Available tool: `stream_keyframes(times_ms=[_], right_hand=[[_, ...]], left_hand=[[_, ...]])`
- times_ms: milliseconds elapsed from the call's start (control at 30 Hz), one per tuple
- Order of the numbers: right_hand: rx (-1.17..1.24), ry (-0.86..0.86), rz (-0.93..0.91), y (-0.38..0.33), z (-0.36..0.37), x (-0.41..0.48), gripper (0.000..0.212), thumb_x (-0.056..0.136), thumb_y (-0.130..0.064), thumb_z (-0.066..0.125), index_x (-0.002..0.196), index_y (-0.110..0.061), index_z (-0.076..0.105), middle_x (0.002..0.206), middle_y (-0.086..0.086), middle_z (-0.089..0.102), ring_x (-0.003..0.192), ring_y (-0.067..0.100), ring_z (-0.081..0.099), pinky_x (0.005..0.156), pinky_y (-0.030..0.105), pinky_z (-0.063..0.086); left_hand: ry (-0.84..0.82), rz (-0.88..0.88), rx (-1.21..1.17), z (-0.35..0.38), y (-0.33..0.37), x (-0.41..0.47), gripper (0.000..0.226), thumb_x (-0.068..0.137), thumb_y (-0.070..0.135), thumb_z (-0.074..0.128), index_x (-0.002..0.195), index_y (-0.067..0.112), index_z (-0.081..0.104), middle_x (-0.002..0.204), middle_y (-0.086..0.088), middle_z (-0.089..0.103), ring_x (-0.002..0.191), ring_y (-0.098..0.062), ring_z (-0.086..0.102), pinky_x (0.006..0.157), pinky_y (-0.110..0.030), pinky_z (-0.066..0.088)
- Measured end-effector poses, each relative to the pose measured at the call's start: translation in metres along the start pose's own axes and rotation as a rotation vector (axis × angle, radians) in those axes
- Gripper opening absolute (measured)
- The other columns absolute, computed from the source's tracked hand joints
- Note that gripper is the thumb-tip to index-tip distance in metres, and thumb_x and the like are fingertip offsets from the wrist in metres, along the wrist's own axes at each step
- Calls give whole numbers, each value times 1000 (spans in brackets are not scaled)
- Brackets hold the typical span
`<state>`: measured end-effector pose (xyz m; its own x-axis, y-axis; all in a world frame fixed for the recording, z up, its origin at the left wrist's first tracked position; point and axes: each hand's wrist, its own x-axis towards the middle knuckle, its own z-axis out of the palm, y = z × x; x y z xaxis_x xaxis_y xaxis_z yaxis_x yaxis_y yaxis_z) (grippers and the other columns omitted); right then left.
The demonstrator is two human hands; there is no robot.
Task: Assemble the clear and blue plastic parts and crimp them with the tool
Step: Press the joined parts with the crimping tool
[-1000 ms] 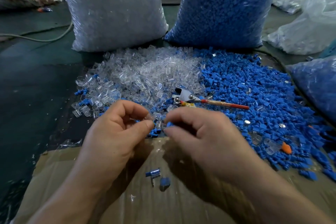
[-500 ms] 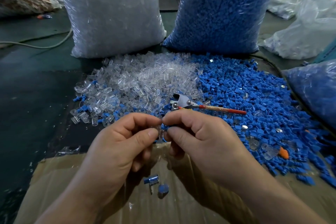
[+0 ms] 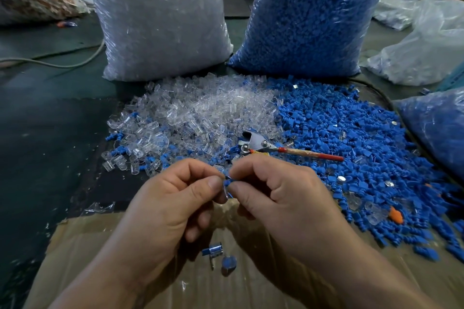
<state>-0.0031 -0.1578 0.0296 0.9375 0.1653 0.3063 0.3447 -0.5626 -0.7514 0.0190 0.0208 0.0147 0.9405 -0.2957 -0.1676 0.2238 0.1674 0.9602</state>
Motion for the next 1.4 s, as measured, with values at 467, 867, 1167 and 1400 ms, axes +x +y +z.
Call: stream_keyframes(times_ms=[467, 867, 1167, 1400], right_hand=[[-73, -33, 48, -2, 4, 0, 9, 90, -35, 66, 89, -26, 64, 80, -13, 63, 78, 6, 60, 65, 21, 47], [-297, -68, -187, -8, 6, 0, 28, 90, -21, 55, 118, -25, 56, 104, 0, 60, 93, 24, 61, 67, 47, 55], [-340, -106, -171, -8, 5, 3, 39, 90, -38, 43, 128, -31, 43, 111, -6, 61, 99, 17, 59, 75, 39, 56], [-929, -157, 273, 30, -31, 11, 71, 86, -68, 41, 144, -36, 15, 145, -9, 32, 131, 20, 28, 108, 42, 28]], left_hand=[[155, 170, 304, 7, -4, -2, 17, 68, 41, 72, 81, 30, 75, 54, -4, 57, 43, -10, 47, 39, -20, 39], [271, 193, 379, 12, -7, 1, 37, 78, 1, 78, 81, 38, 74, 69, -3, 73, 58, -16, 69, 51, -21, 54], [263, 36, 133, 12, 0, 1, 17, 75, 6, 78, 71, 20, 70, 61, -17, 67, 44, -23, 58, 40, -30, 49], [262, 13, 199, 2, 3, 2, 15, 91, -2, 64, 84, 12, 65, 57, -14, 66, 42, -21, 58, 40, -24, 47]])
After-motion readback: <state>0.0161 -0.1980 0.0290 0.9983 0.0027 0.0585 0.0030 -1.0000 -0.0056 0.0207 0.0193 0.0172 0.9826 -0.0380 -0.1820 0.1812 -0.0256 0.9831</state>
